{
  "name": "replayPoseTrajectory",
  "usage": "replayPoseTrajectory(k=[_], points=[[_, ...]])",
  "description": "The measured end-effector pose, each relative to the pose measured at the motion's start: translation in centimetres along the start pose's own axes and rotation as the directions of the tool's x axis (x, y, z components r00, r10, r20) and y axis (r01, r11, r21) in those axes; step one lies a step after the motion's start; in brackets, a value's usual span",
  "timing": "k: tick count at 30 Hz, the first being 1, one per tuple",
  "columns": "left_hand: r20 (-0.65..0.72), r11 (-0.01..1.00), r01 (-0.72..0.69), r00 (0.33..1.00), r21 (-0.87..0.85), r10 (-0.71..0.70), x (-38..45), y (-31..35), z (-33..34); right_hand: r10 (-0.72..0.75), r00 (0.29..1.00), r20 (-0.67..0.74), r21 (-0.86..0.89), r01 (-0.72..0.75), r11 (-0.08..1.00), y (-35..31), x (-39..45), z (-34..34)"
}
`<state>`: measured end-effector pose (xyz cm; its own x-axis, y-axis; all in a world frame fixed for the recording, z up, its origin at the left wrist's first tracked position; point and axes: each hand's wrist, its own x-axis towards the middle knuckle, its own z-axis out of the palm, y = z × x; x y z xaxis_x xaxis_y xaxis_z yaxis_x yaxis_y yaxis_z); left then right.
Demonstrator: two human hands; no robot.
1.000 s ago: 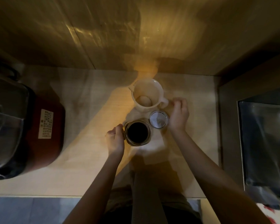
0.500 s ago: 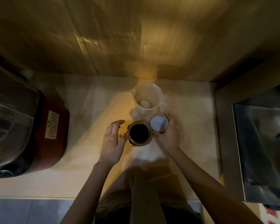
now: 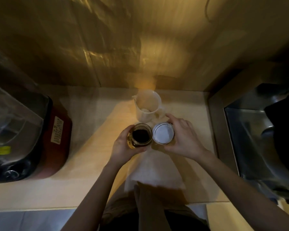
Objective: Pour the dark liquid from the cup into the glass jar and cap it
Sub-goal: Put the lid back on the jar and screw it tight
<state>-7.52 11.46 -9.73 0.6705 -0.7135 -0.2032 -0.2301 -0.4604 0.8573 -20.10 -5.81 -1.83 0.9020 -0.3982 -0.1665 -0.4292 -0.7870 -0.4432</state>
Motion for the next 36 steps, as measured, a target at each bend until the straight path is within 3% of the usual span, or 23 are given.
replayPoseTrajectory(k=[2,10,16,27,36], points=[[-0.010,1.000,-0.012,1.000,-0.009,0.012,0.0,-0.1,0.0,-0.079,0.996,0.030,-0.048,0.081,0.996,-0.7,0.2,-0.8],[0.006,0.999,-0.001,1.000,-0.045,0.002,0.2,-0.3,-0.1,-0.257,0.954,0.155,0.030,0.256,0.966,-4.6,2.4,-1.9],[-0.019,0.997,0.000,1.000,-0.071,-0.001,-0.1,-0.4,0.0,-0.342,0.899,0.271,-0.271,0.413,0.870,-6.3,4.1,-0.1],[-0.028,0.997,0.000,1.000,-0.071,-0.002,-0.2,-0.2,0.1,-0.309,0.916,0.257,-0.469,0.398,0.789,-7.3,4.4,0.7],[-0.019,0.995,0.031,0.999,-0.095,-0.033,-0.3,0.0,0.0,-0.207,0.951,0.230,-0.496,0.297,0.816,-8.3,4.4,0.5]])
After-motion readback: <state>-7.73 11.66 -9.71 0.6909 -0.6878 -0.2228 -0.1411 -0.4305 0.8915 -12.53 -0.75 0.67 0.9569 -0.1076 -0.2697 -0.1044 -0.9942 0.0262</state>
